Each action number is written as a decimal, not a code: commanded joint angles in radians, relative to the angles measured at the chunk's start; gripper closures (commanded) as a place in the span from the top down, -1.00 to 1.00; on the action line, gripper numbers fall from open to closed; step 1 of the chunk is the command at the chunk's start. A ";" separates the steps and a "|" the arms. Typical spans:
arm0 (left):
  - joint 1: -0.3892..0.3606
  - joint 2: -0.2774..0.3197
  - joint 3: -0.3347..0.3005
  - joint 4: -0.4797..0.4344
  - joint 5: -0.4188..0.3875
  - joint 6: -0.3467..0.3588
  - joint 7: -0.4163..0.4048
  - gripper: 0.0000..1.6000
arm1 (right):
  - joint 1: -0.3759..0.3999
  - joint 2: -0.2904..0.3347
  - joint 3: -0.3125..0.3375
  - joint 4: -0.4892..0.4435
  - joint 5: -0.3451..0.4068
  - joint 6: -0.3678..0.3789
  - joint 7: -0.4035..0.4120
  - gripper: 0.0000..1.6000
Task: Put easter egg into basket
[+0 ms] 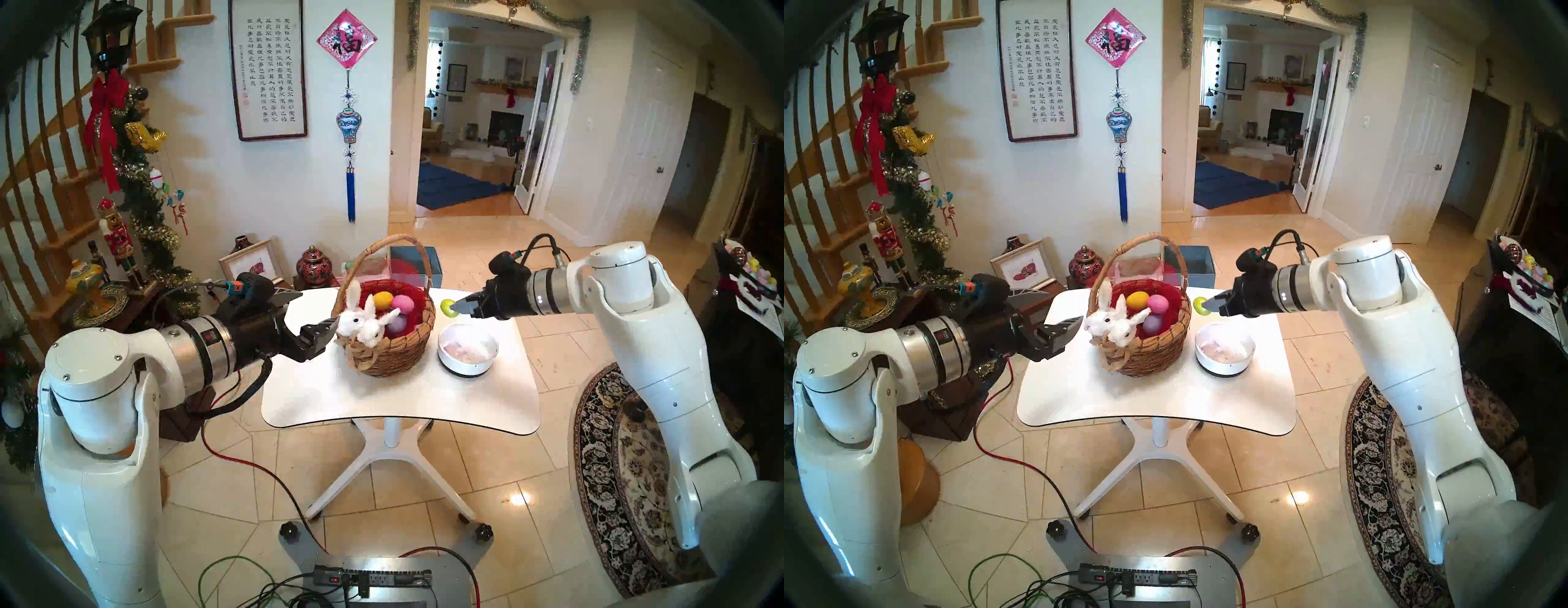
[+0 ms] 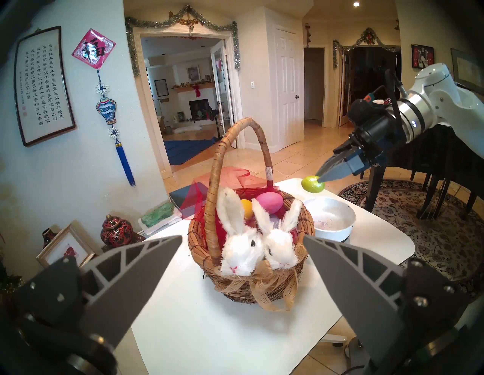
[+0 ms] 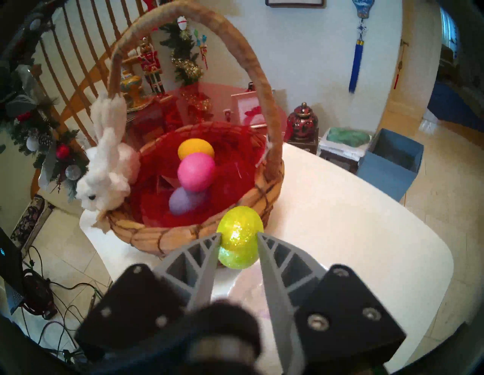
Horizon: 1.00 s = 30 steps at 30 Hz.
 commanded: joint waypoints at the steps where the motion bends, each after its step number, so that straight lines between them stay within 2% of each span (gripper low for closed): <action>1: -0.008 0.000 0.002 -0.005 -0.001 0.000 0.000 1.00 | 0.112 -0.027 -0.044 -0.002 -0.011 0.007 0.018 -0.14; 7: -0.009 -0.001 0.002 -0.005 0.001 0.000 -0.002 1.00 | 0.151 -0.039 -0.106 0.031 -0.014 0.014 0.039 -0.13; 13: -0.010 -0.002 0.002 -0.005 0.004 0.000 -0.004 1.00 | 0.150 -0.034 -0.153 0.051 -0.007 0.018 0.047 -0.12; 30: -0.011 -0.006 0.002 -0.005 0.009 0.000 -0.009 1.00 | 0.142 -0.018 -0.196 0.045 0.045 0.021 0.029 -0.11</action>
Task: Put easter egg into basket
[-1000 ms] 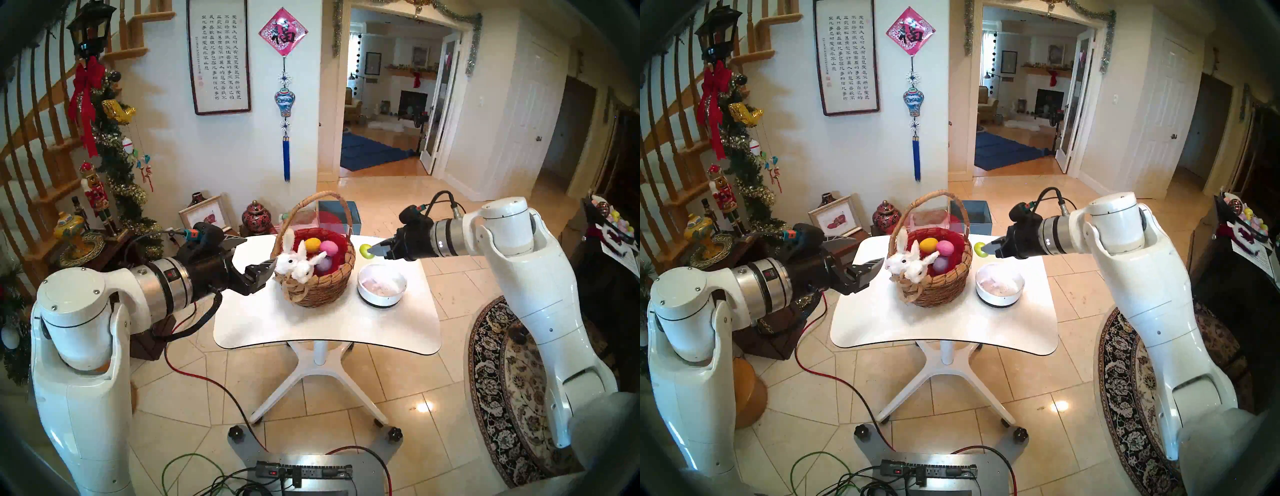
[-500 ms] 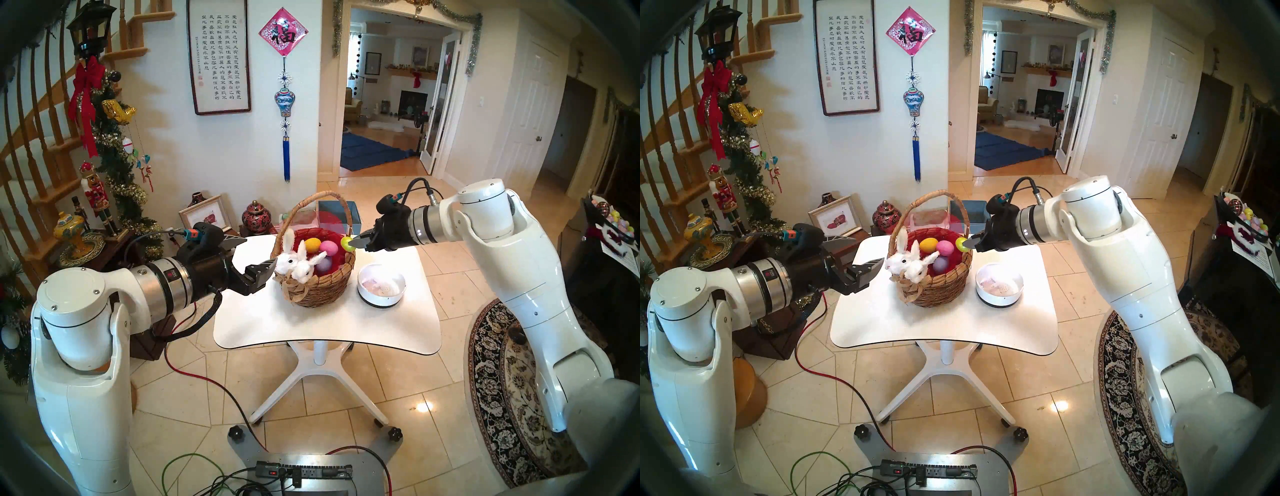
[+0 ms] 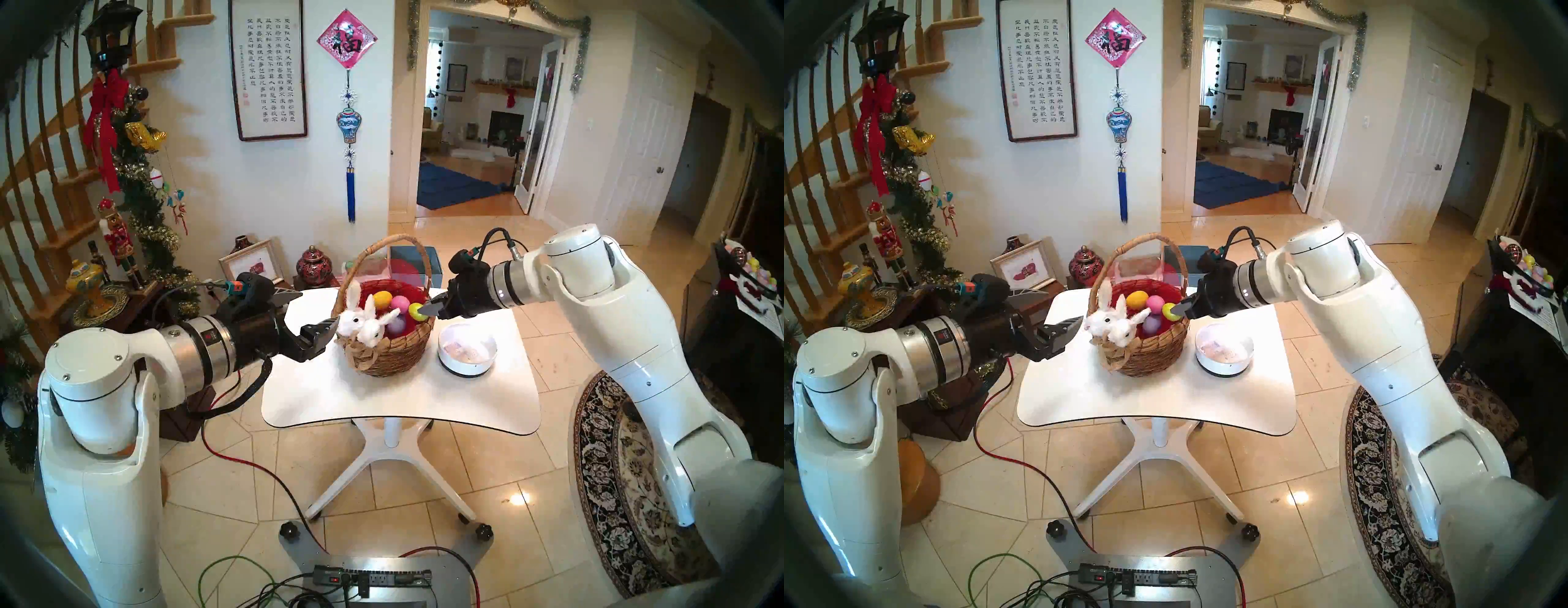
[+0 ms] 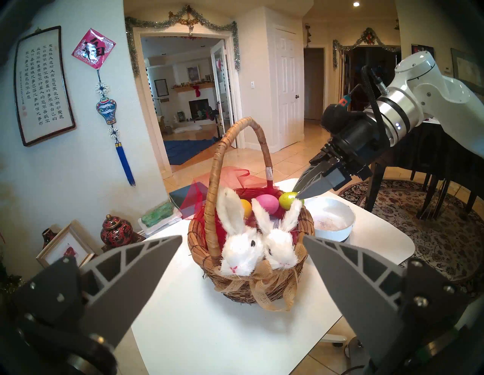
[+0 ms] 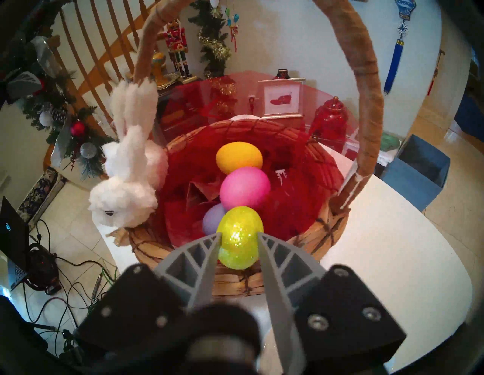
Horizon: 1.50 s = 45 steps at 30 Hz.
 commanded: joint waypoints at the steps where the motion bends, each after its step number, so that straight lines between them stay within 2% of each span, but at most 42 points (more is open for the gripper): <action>1: -0.009 0.000 0.002 -0.005 -0.001 0.000 0.000 1.00 | 0.014 0.011 0.002 -0.015 0.026 -0.003 0.045 -0.11; 12: -0.009 -0.002 0.002 -0.005 0.003 0.000 -0.003 1.00 | 0.007 0.013 -0.010 -0.008 0.055 -0.019 0.029 -0.07; 14: -0.010 -0.003 0.002 -0.005 0.003 0.000 -0.004 1.00 | 0.006 0.013 -0.011 -0.008 0.060 -0.021 0.027 -0.02; 16: -0.010 -0.003 0.002 -0.005 0.004 0.000 -0.005 1.00 | 0.005 0.013 -0.011 -0.008 0.063 -0.023 0.026 0.11; 17: -0.010 -0.003 0.002 -0.005 0.004 0.000 -0.005 1.00 | 0.005 0.014 -0.011 -0.008 0.064 -0.024 0.025 0.25; 20: -0.010 -0.004 0.001 -0.005 0.005 0.000 -0.006 1.00 | 0.003 0.015 -0.012 -0.008 0.065 -0.028 0.022 0.38; 23: -0.010 -0.005 0.001 -0.005 0.006 0.000 -0.007 1.00 | 0.001 0.015 -0.013 -0.007 0.067 -0.030 0.020 0.46; 31: -0.011 -0.006 0.001 -0.005 0.009 0.000 -0.009 1.00 | -0.001 0.029 -0.003 -0.020 0.068 -0.029 0.015 0.47; 38: -0.011 -0.008 0.001 -0.005 0.011 -0.001 -0.011 1.00 | -0.033 0.067 0.041 -0.067 0.086 -0.023 0.015 0.51; 42: -0.011 -0.009 0.000 -0.005 0.012 -0.001 -0.013 1.00 | -0.076 0.094 0.095 -0.109 0.112 -0.031 0.016 0.51; 45: -0.012 -0.010 0.000 -0.005 0.014 -0.001 -0.014 1.00 | -0.120 0.123 0.140 -0.142 0.139 -0.044 0.032 0.61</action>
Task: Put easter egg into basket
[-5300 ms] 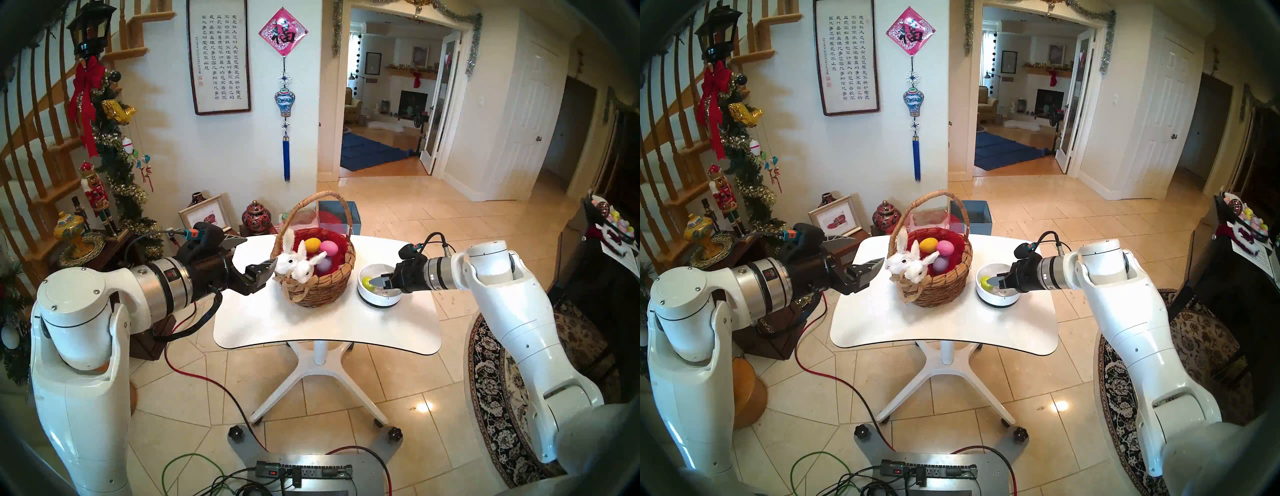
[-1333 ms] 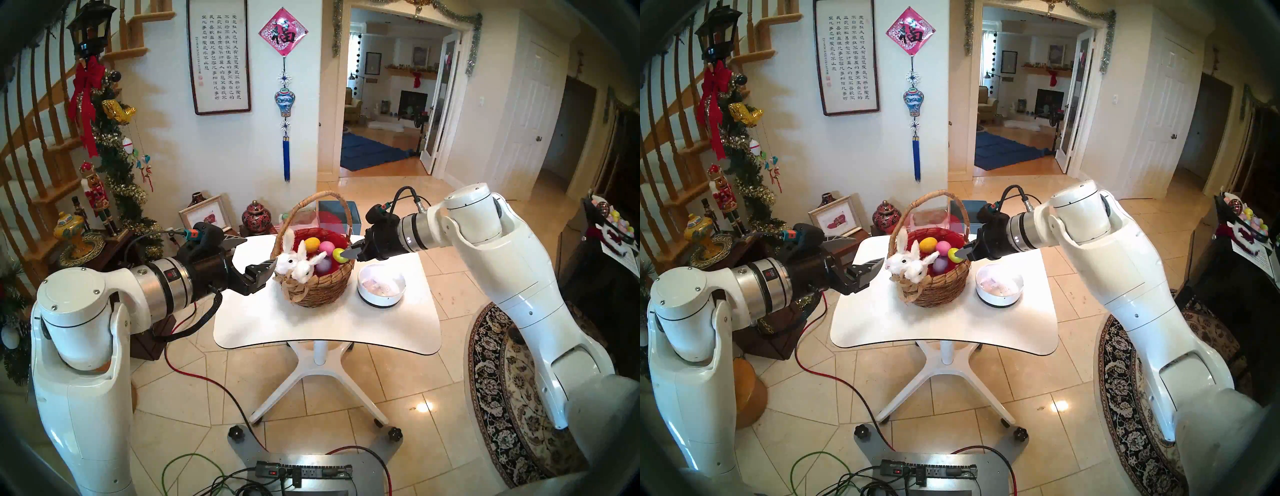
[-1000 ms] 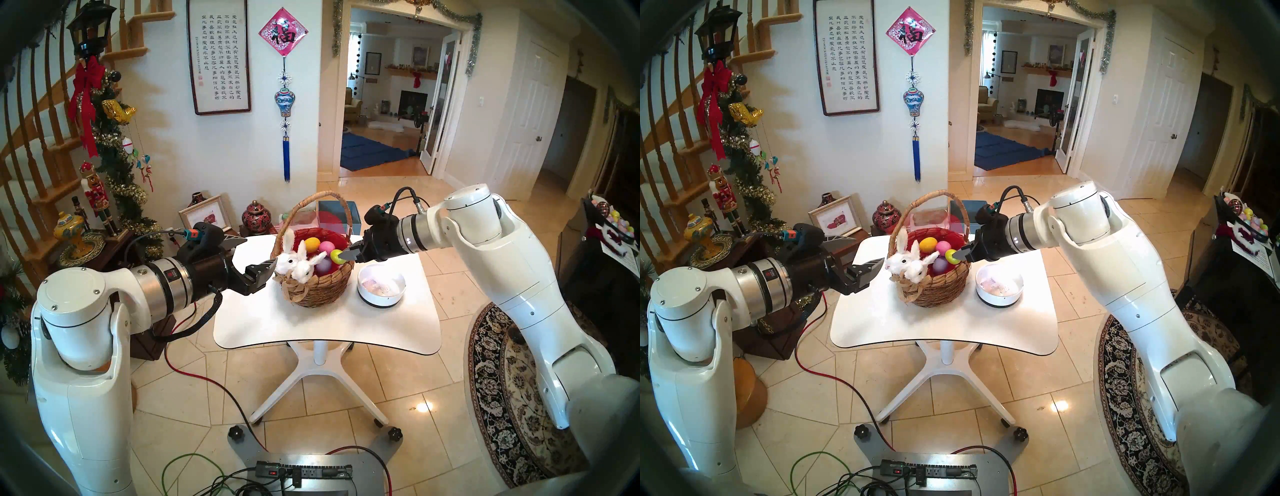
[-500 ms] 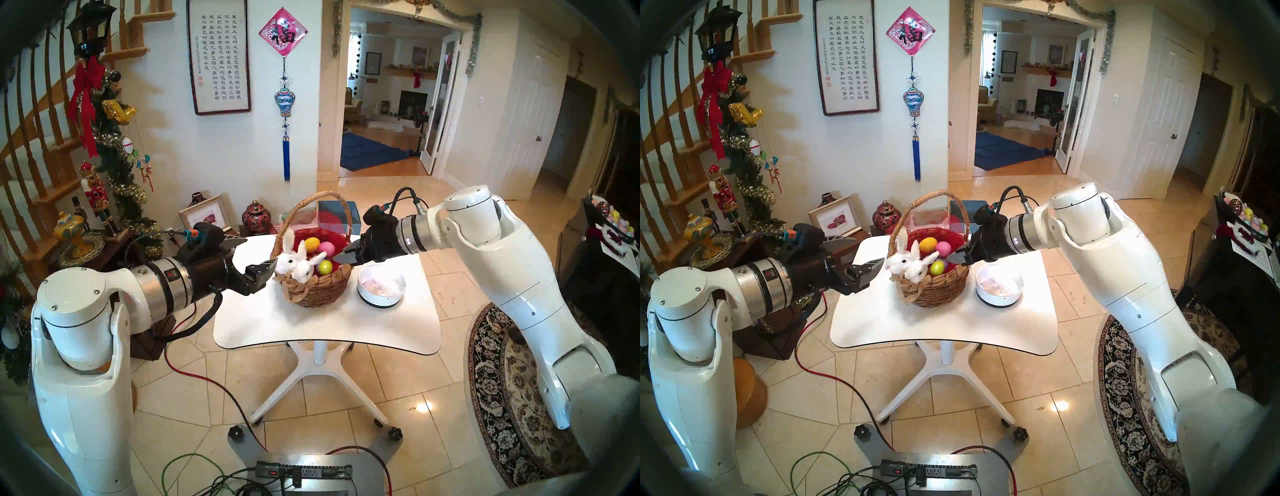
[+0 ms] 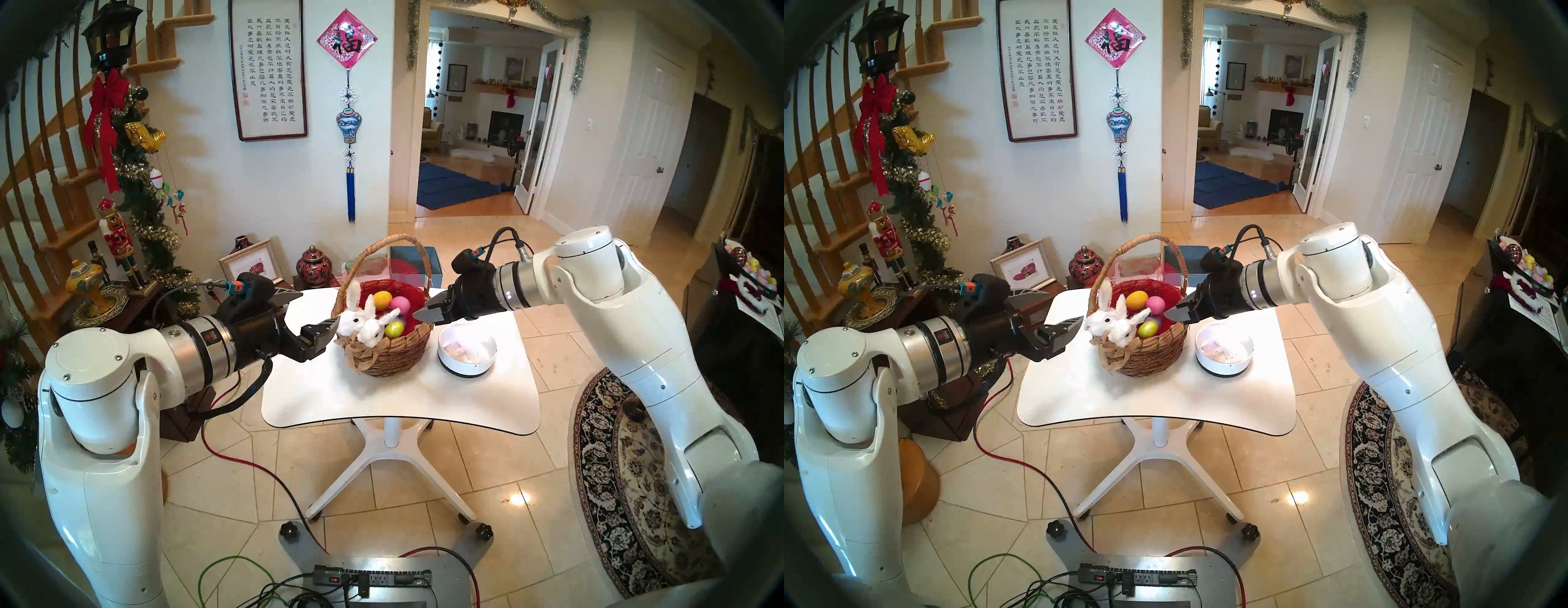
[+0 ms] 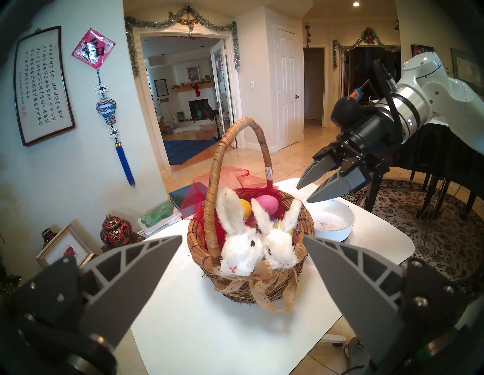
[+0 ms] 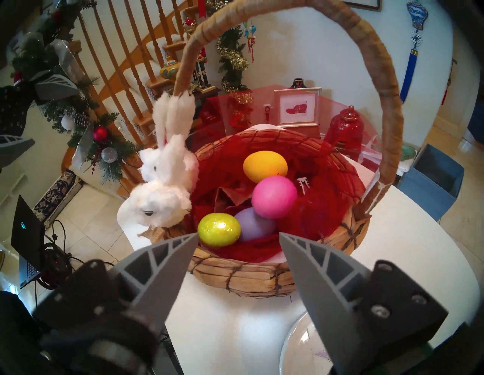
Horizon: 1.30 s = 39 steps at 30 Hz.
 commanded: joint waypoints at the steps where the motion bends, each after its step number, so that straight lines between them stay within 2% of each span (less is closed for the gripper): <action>1: -0.008 0.000 0.001 -0.005 -0.001 -0.001 0.000 1.00 | -0.081 0.075 0.099 -0.079 0.051 -0.023 0.027 0.65; 2: -0.008 0.000 0.001 -0.005 -0.001 -0.001 0.000 1.00 | -0.101 0.086 0.116 -0.094 0.065 -0.034 0.041 0.76; 3: -0.008 0.000 0.001 -0.005 0.000 -0.001 -0.001 1.00 | -0.118 0.102 0.125 -0.112 0.063 -0.041 0.042 1.00; 11: -0.008 -0.002 0.001 -0.005 0.002 -0.001 -0.003 1.00 | -0.212 0.184 0.191 -0.156 0.132 -0.079 0.104 1.00; 12: -0.008 -0.003 0.000 -0.005 0.003 -0.001 -0.003 1.00 | -0.238 0.205 0.202 -0.164 0.154 -0.096 0.142 1.00; 14: -0.008 -0.003 0.000 -0.005 0.003 -0.001 -0.004 1.00 | -0.255 0.221 0.207 -0.177 0.158 -0.108 0.139 1.00; 15: -0.008 -0.003 0.000 -0.005 0.004 -0.002 -0.004 1.00 | -0.289 0.241 0.225 -0.187 0.178 -0.134 0.155 1.00; 17: -0.008 -0.004 0.000 -0.005 0.004 -0.002 -0.005 1.00 | -0.279 0.239 0.220 -0.177 0.174 -0.138 0.166 1.00; 18: -0.008 -0.004 0.000 -0.005 0.005 -0.002 -0.005 1.00 | -0.318 0.274 0.235 -0.191 0.186 -0.174 0.169 1.00; 23: -0.009 -0.005 0.000 -0.005 0.007 -0.002 -0.007 1.00 | -0.376 0.312 0.272 -0.188 0.190 -0.259 0.192 1.00; 27: -0.009 -0.006 0.000 -0.005 0.008 -0.002 -0.008 1.00 | -0.442 0.325 0.317 -0.188 0.184 -0.342 0.202 1.00; 29: -0.009 -0.006 -0.001 -0.005 0.008 -0.002 -0.009 1.00 | -0.446 0.326 0.320 -0.181 0.181 -0.351 0.208 1.00; 30: -0.009 -0.007 -0.001 -0.005 0.009 -0.002 -0.010 1.00 | -0.540 0.326 0.384 -0.184 0.188 -0.441 0.203 1.00; 33: -0.009 -0.007 -0.001 -0.005 0.010 -0.002 -0.010 1.00 | -0.500 0.325 0.354 -0.157 0.180 -0.417 0.213 1.00; 36: -0.009 -0.008 -0.001 -0.005 0.011 -0.002 -0.011 1.00 | -0.532 0.319 0.374 -0.137 0.171 -0.463 0.218 1.00; 37: -0.009 -0.008 -0.001 -0.005 0.011 -0.002 -0.011 1.00 | -0.581 0.318 0.408 -0.140 0.175 -0.521 0.216 1.00; 39: -0.009 -0.009 -0.001 -0.005 0.011 -0.002 -0.012 1.00 | -0.565 0.309 0.402 -0.126 0.170 -0.510 0.225 1.00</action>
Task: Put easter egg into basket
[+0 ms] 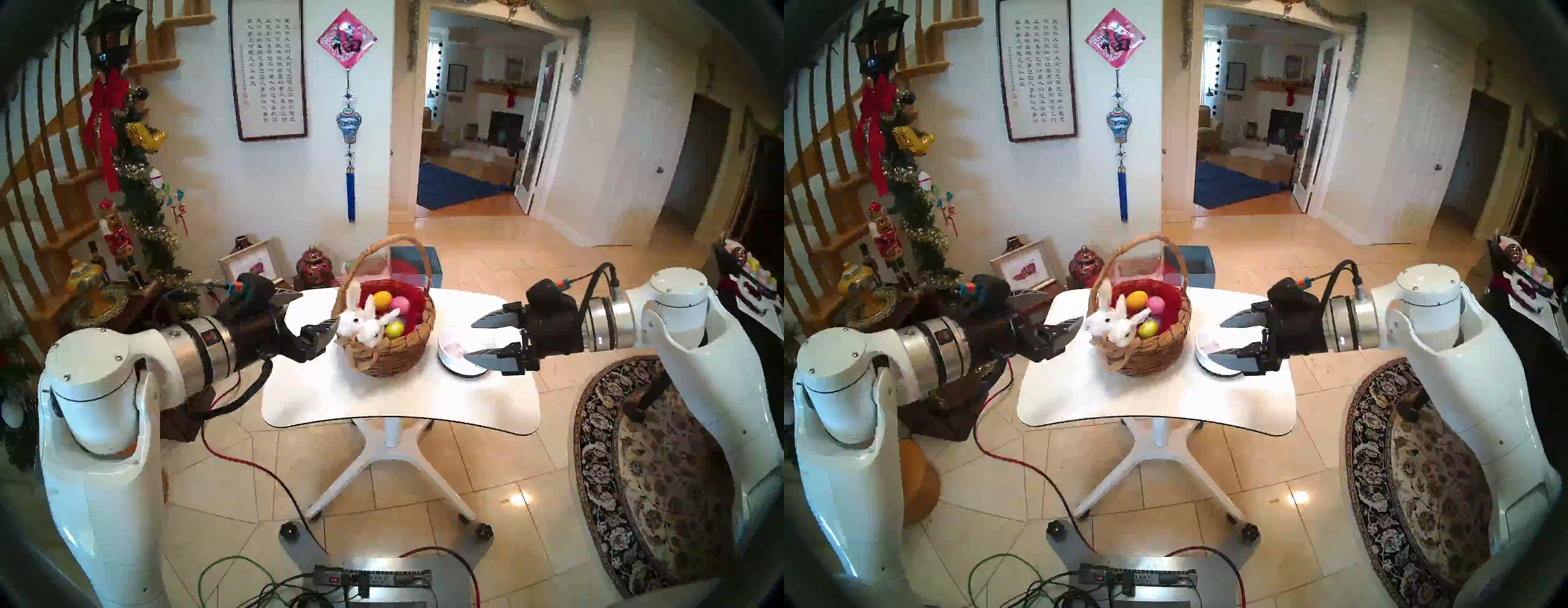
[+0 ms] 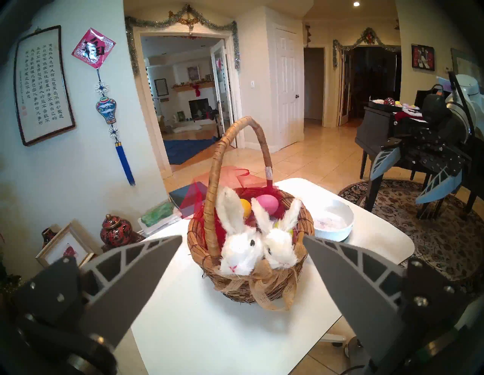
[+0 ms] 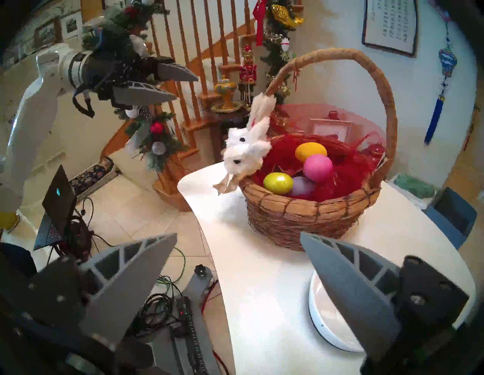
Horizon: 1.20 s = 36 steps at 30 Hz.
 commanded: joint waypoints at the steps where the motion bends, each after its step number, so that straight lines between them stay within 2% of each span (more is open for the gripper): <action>1: -0.008 0.000 0.001 -0.005 -0.001 -0.002 0.000 1.00 | -0.104 -0.005 0.074 0.035 -0.013 -0.106 0.015 1.00; 2: -0.008 0.000 0.001 -0.005 -0.001 -0.002 0.000 1.00 | -0.147 -0.009 0.107 0.030 -0.007 -0.157 0.015 1.00; 3: -0.008 0.000 0.001 -0.005 -0.001 -0.002 -0.001 1.00 | -0.133 -0.020 0.105 0.041 -0.010 -0.146 0.028 1.00; 9: -0.009 -0.001 0.001 -0.005 0.001 -0.002 -0.002 1.00 | -0.231 -0.067 0.206 0.055 -0.004 -0.273 0.040 1.00; 10: -0.009 -0.002 0.001 -0.005 0.001 -0.002 -0.002 1.00 | -0.230 -0.081 0.215 0.064 -0.006 -0.277 0.048 1.00; 11: -0.009 -0.002 0.001 -0.005 0.002 -0.002 -0.003 1.00 | -0.259 -0.090 0.242 0.063 0.000 -0.313 0.050 1.00; 13: -0.009 -0.002 0.001 -0.005 0.002 -0.002 -0.003 1.00 | -0.264 -0.111 0.258 0.075 -0.008 -0.326 0.068 1.00; 15: -0.010 -0.003 0.001 -0.005 0.003 -0.002 -0.004 1.00 | -0.309 -0.124 0.293 0.072 -0.004 -0.383 0.068 1.00; 16: -0.010 -0.003 0.001 -0.005 0.003 -0.002 -0.004 1.00 | -0.302 -0.142 0.301 0.080 -0.016 -0.380 0.080 1.00; 18: -0.010 -0.003 0.001 -0.005 0.004 -0.002 -0.005 1.00 | -0.352 -0.146 0.333 0.071 -0.003 -0.450 0.063 1.00; 25: -0.012 -0.005 0.000 -0.005 0.006 -0.001 -0.007 1.00 | -0.362 -0.178 0.354 0.084 -0.007 -0.479 0.053 1.00; 36: -0.012 -0.007 0.000 -0.005 0.009 -0.001 -0.010 1.00 | -0.343 -0.175 0.329 0.092 -0.003 -0.436 0.031 1.00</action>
